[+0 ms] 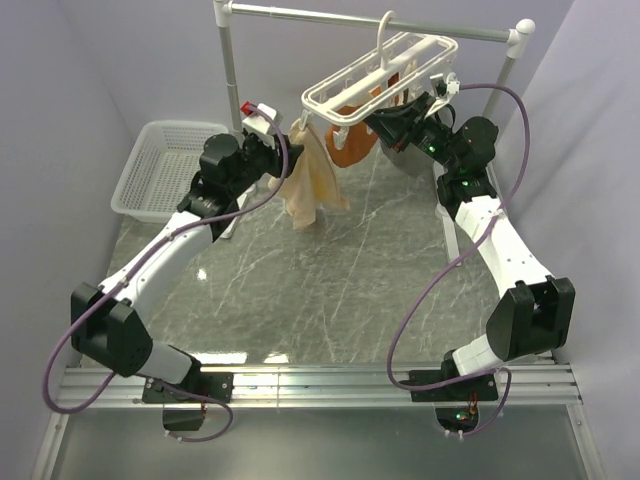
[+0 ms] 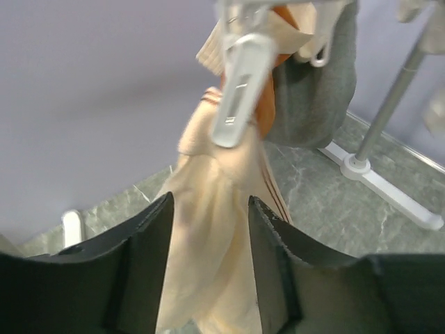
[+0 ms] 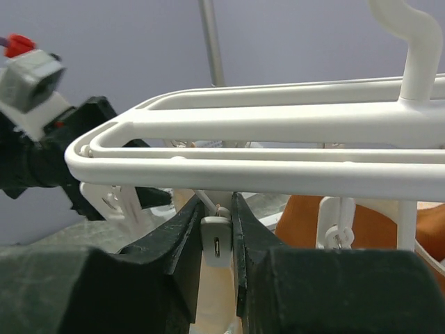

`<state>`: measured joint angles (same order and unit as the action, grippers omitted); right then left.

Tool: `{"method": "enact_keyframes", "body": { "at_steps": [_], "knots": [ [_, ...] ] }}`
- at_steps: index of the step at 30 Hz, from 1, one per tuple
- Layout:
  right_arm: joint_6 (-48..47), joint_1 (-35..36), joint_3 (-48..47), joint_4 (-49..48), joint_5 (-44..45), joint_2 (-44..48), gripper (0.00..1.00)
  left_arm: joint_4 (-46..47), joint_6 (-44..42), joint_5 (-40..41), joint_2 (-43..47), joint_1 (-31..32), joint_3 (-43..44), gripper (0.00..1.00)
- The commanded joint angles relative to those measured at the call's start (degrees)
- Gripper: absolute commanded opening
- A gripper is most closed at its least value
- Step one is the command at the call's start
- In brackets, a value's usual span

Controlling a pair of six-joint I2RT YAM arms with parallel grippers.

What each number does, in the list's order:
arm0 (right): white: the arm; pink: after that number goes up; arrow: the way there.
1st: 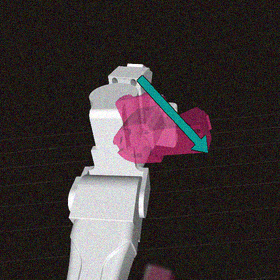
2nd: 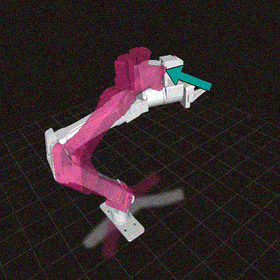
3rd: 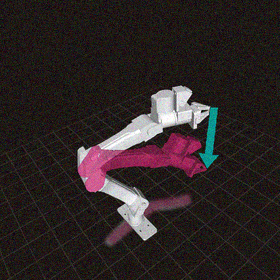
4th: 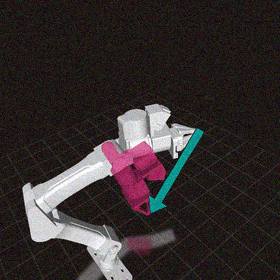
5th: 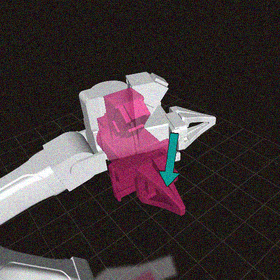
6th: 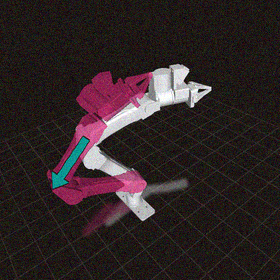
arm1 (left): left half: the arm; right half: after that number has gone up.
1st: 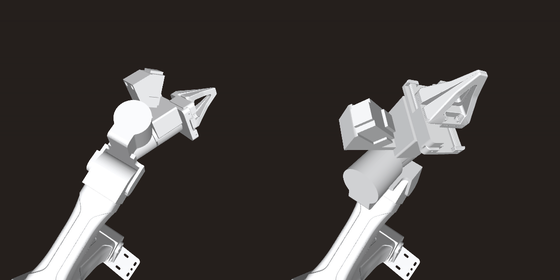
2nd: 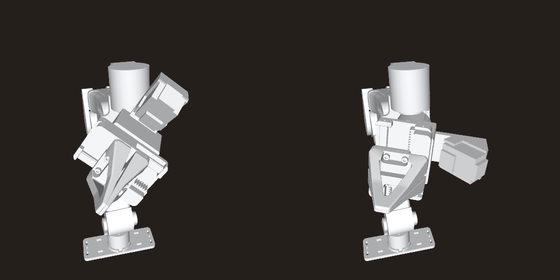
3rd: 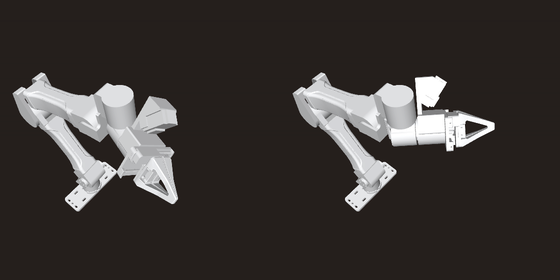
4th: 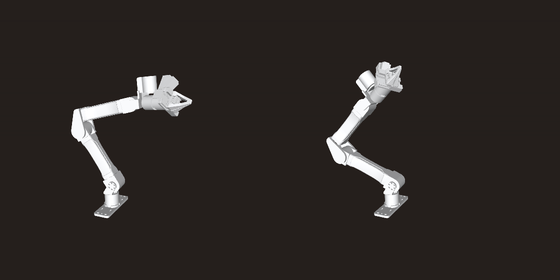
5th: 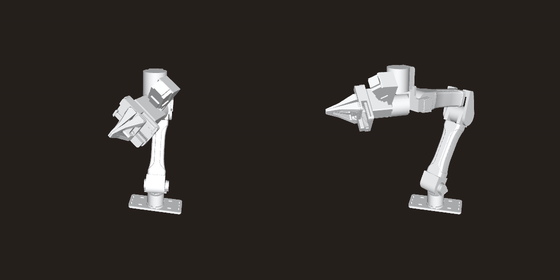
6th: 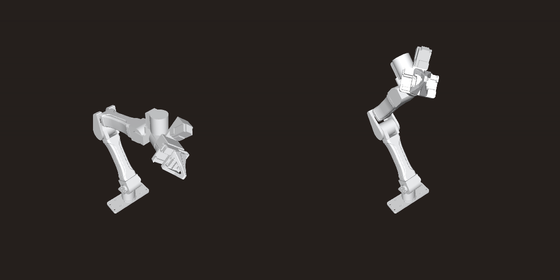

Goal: Clip the underwear to the hanger

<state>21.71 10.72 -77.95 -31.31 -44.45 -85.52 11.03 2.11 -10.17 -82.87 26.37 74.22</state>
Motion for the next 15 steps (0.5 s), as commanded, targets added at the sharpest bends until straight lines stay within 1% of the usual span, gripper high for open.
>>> {"method": "enact_keyframes", "body": {
  "at_steps": [1,2,4,8,10,12,15],
  "knots": [
    [1.14,0.88,-2.64,-1.74,-0.55,1.75,0.1,-1.7,-5.24,-5.46,6.4,1.83,-0.91,0.53],
    [1.14,1.14,-2.29,-1.74,-0.55,1.93,0.09,-2.32,-6.32,-5.99,7.28,2.28,-2.48,0.56],
    [1.14,2.2,-2.2,-1.04,0.23,2.46,0.09,-3.2,-9.21,-6.87,9.56,4.29,-3.98,0.57],
    [-0.09,4.13,-2.2,2.82,4.01,3.34,0.06,-2.68,-9.14,-4.34,10.28,8.69,-4.79,0.58],
    [-0.44,5.27,-2.12,4.15,6.2,3.95,0.04,-0.58,-7.31,-2.67,9.13,10.62,-4.52,0.58],
    [-1.14,5.89,-2.11,6.6,8.22,4.56,0.02,0.31,-5.55,0.76,7.12,11.24,-3.29,0.57],
    [-1.5,7.21,-2.47,9.86,13.49,5.18,0.0,2.06,-0.03,1.39,4.57,11.42,-1.53,0.56]
  ]
}}
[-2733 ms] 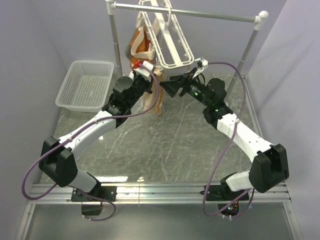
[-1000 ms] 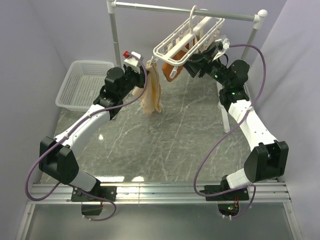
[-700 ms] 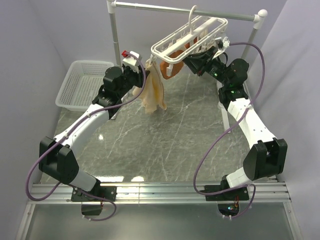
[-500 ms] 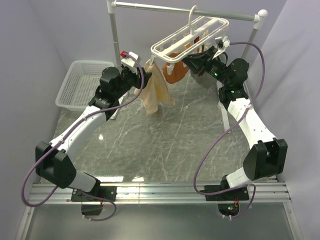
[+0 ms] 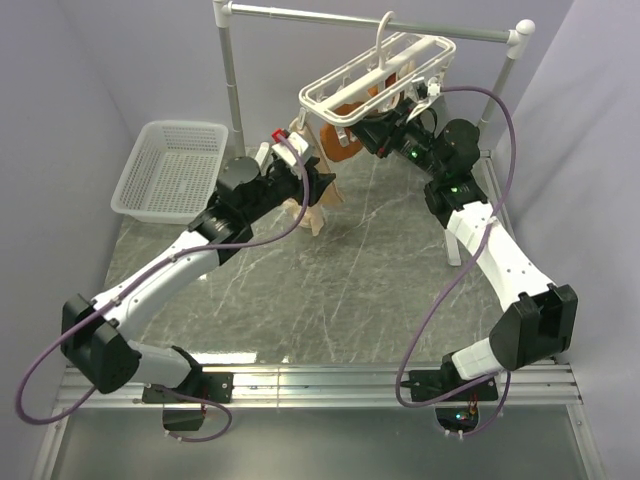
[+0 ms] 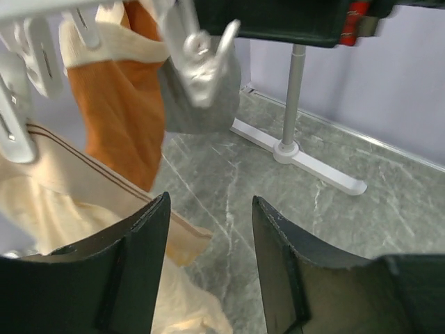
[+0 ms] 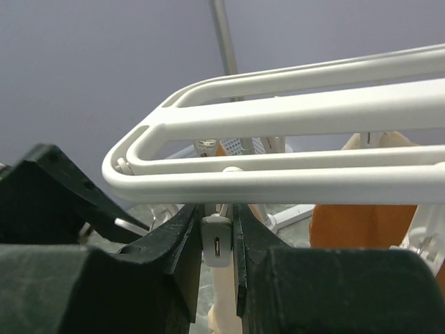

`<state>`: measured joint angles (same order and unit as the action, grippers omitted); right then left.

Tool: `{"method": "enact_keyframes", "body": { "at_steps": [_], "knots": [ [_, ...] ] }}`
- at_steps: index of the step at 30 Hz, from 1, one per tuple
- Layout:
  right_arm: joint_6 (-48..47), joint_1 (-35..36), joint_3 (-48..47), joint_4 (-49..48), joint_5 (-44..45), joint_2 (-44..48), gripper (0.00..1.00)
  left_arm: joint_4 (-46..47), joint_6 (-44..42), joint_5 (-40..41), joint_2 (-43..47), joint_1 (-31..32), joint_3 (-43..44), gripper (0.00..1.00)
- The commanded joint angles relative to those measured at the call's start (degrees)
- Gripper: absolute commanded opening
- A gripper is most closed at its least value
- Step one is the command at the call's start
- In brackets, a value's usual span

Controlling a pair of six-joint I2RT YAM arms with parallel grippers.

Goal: Clip the underwear to the hanger

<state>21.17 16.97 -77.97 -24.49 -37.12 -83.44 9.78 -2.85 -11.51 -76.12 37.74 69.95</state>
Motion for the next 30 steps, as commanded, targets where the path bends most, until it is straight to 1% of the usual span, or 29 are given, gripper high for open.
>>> {"method": "enact_keyframes", "body": {
  "at_steps": [1,3,4,6,8,10,15,17,19,21,25,26,27,30],
  "knots": [
    [-0.61,1.57,-2.36,3.39,7.67,3.11,0.0,5.75,6.35,2.72,-2.72,0.58,2.73,0.55],
    [0.1,2.18,-2.27,4.27,9.25,3.28,0.0,8.4,6.2,4.72,-4.03,2.16,2.29,0.55],
    [0.28,3.06,-2.36,4.8,11.96,3.46,0.0,11.02,5.67,6.13,-4.65,2.78,2.47,0.55],
    [0.71,3.94,-2.62,6.82,14.61,3.72,0.0,12.88,3.57,10.6,-6.41,3.74,2.99,0.54],
    [1.24,5.08,-3.23,8.83,17.94,3.9,0.0,15.86,0.84,11.33,-8.16,4.36,3.61,0.53],
    [1.68,5.88,-3.85,10.25,20.59,4.16,0.0,17.55,-0.92,14.83,-9.05,4.45,3.96,0.52],
    [3.44,9.21,-6.48,17.53,28.85,4.34,0.0,22.64,-5.66,16.43,-9.93,4.98,3.09,0.49],
    [4.14,10.18,-8.15,20.78,31.49,4.08,0.0,23.18,-6.81,17.04,-9.67,5.07,1.94,0.45],
    [3.97,11.33,-8.42,21.41,34.13,4.16,0.0,23.7,-7.95,17.22,-8.96,5.33,-0.07,0.41],
    [3.62,11.94,-8.25,21.41,35.54,4.25,0.0,24.49,-8.66,17.31,-7.47,5.24,-2.0,0.41],
    [4.23,12.73,-8.86,22.38,37.04,3.9,0.0,25.29,-8.22,18.27,-5.54,5.24,-4.91,0.43],
    [4.75,12.74,-9.04,22.9,38.08,3.72,0.0,25.2,-7.7,18.54,-5.36,5.33,-4.83,0.43],
    [4.85,12.82,-9.21,23.08,37.92,3.72,0.0,25.37,-6.65,18.97,-5.36,5.24,-4.74,0.45],
    [4.94,12.82,-9.56,23.61,37.3,3.46,0.0,25.03,-3.49,21.16,-5.8,5.16,-3.34,0.45]
  ]
}}
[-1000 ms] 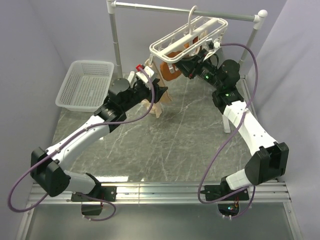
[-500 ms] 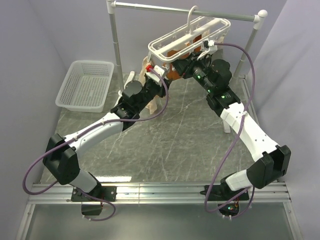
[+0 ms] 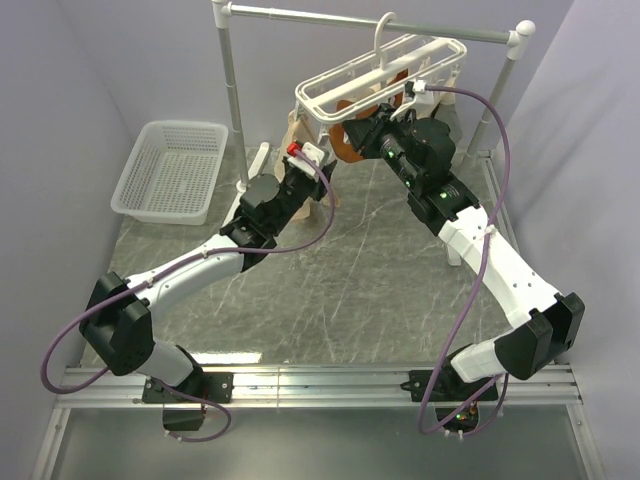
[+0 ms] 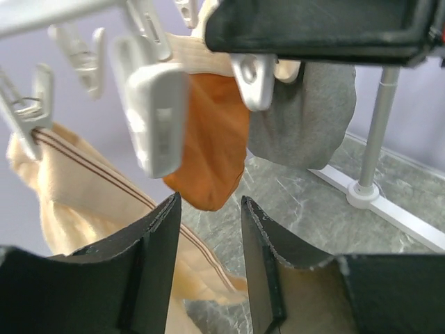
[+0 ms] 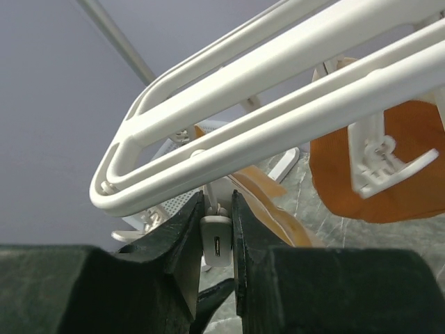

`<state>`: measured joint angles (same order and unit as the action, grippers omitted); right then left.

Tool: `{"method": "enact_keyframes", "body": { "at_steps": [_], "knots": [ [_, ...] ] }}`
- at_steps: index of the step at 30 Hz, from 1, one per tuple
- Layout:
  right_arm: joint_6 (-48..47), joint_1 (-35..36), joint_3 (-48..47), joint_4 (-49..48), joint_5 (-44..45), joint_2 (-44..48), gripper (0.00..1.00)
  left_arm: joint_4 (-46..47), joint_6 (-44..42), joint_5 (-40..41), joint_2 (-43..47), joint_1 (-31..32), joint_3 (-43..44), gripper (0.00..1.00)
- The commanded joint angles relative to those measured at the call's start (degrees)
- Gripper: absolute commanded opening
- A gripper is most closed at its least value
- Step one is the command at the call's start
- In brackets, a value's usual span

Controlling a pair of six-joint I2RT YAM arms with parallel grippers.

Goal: Clip the underwear to the hanger

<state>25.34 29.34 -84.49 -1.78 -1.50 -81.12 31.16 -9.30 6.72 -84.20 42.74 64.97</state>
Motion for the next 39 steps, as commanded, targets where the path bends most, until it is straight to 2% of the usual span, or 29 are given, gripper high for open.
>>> {"method": "enact_keyframes", "body": {
  "at_steps": [1,4,14,20,21,24,25,27,30,32,33,36,39],
  "knots": [
    [0.59,0.45,-3.05,1.08,1.67,0.97,0.0,3.3,3.84,3.21,1.94,-0.11,2.17,0.45],
    [-0.38,0.45,-2.09,-0.76,-1.13,1.32,0.0,2.24,7.19,2.25,1.67,-1.43,3.23,0.43],
    [-0.03,0.36,-2.17,-0.77,-3.16,1.58,0.0,6.63,6.14,1.37,-1.49,-2.4,5.78,0.41],
    [-0.73,0.36,-2.0,-1.12,-3.78,1.93,0.0,6.81,6.57,-0.83,-2.81,-2.84,7.19,0.27],
    [-0.99,0.19,-1.74,-1.21,-3.86,2.11,0.0,6.64,6.66,-1.09,-2.98,-2.93,7.28,0.18],
    [-1.52,0.1,-0.68,-1.91,-4.21,2.81,0.0,6.11,6.93,-1.89,-3.25,-3.01,7.8,0.04],
    [-1.61,-0.16,-0.33,-2.35,-4.48,3.16,0.02,5.93,6.84,-2.15,-3.16,-2.93,7.8,0.01],
    [-2.05,-0.69,0.2,-2.52,-5.18,3.34,0.13,5.5,6.93,-2.59,-3.25,-2.93,7.98,0.0],
    [-3.28,-2.36,0.73,-2.79,-7.72,4.21,0.38,5.23,6.58,-3.38,-2.9,-3.01,7.89,0.0],
    [-4.42,-4.28,2.21,-4.01,-12.7,5.09,0.47,4.62,6.66,-3.73,-2.72,-2.93,8.15,0.0],
    [-5.38,-4.9,3.27,-5.06,-14.39,5.79,0.55,4.35,6.66,-4.08,-2.55,-2.93,8.24,0.0],
    [-8.89,-6.84,8.27,-10.51,-20.62,9.13,0.64,3.48,6.58,-4.61,-2.19,-2.93,8.51,0.0],
    [-12.59,-7.81,13.11,-17.79,-26.26,12.99,0.67,2.86,6.4,-4.79,-1.75,-3.01,8.33,0.0]
  ]
}}
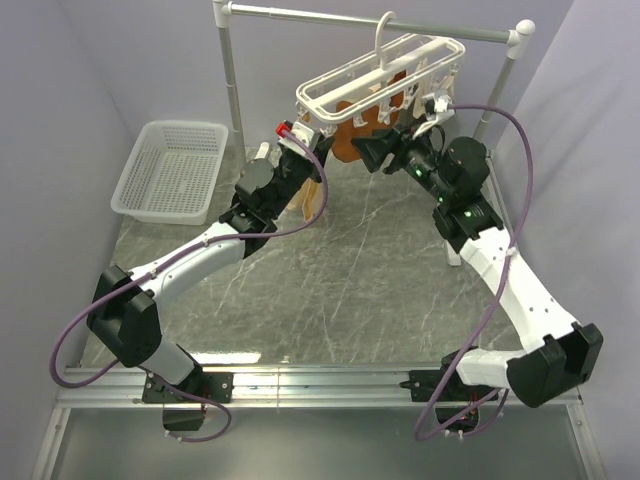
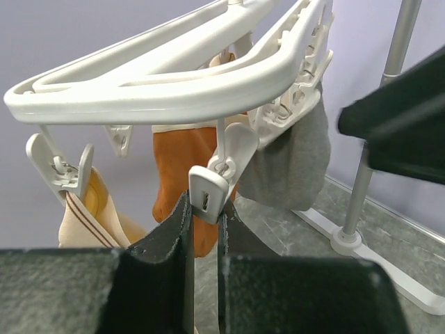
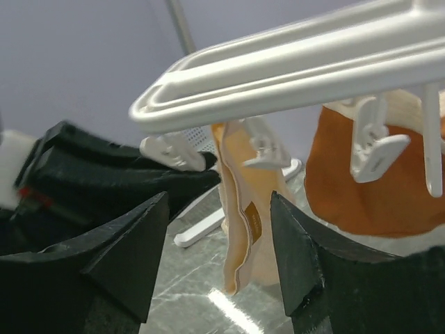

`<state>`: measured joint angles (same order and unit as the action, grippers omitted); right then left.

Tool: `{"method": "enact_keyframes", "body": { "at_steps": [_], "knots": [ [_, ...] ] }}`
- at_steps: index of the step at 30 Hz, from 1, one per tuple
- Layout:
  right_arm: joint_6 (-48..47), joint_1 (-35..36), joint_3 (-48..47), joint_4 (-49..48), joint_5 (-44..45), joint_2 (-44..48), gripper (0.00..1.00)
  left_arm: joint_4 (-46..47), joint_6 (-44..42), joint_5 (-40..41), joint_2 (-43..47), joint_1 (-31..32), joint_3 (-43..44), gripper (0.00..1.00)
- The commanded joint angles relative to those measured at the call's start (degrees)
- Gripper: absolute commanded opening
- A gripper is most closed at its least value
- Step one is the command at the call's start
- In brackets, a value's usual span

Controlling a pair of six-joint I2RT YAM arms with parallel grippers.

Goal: Clip the underwear to the hanger

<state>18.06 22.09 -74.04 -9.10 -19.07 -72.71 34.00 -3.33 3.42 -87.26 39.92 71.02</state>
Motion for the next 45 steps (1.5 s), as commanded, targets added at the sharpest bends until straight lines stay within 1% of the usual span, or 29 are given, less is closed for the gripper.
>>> {"method": "enact_keyframes", "body": {
  "at_steps": [1,4,7,12,17,30,39,45],
  "knots": [
    [-6.45,-0.55,4.94,-12.06,-9.75,5.37,0.68,-0.07,0.61,-1.66,1.39,-0.11,2.28,0.0],
    [-7.26,-0.38,7.94,-18.73,-12.91,6.7,0.68,-0.25,1.13,-2.01,1.83,-0.11,1.92,0.0],
    [-5.06,-0.2,6.98,-19.55,-14.67,4.69,0.67,-0.68,1.4,-2.28,2.01,-0.11,1.84,0.0],
    [-4.44,2.69,6.89,-24.2,-10.91,1.79,0.63,-0.42,1.84,-2.89,2.62,-0.11,1.13,0.0],
    [-7.24,5.59,4.43,-22.28,-8.1,-0.24,0.61,-0.42,1.93,-2.72,2.71,-0.2,1.05,0.0],
    [-9.36,8.58,2.85,-21.22,2.1,-3.31,0.6,-0.16,0.96,-2.98,4.03,-0.19,-0.01,0.0],
    [-9.36,9.29,0.39,-20.52,2.19,-5.6,0.62,-0.25,0.08,-4.12,4.65,-0.2,-0.8,0.0],
    [-11.73,11.13,-1.98,-18.15,6.67,-7.36,0.61,-0.51,-0.62,-4.3,5.35,-0.11,-1.59,0.0]
  ]
}}
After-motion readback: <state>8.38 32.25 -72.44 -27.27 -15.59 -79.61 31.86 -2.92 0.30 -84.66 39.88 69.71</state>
